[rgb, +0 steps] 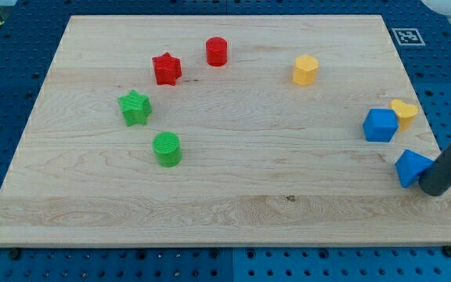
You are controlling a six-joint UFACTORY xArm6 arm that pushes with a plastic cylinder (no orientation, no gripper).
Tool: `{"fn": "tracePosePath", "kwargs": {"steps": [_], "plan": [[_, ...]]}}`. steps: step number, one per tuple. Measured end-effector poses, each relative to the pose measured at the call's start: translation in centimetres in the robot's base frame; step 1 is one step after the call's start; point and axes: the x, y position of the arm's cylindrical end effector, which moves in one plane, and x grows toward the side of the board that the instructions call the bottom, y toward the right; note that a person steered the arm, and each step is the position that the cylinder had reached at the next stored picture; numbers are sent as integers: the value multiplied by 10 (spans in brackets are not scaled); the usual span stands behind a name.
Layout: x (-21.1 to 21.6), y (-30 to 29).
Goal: Slide the blue triangle to the blue cube
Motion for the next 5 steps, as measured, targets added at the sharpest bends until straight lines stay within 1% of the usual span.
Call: {"fn": "tracePosePath", "kwargs": {"steps": [2, 5], "plan": [[10, -23], [-36, -36]]}}
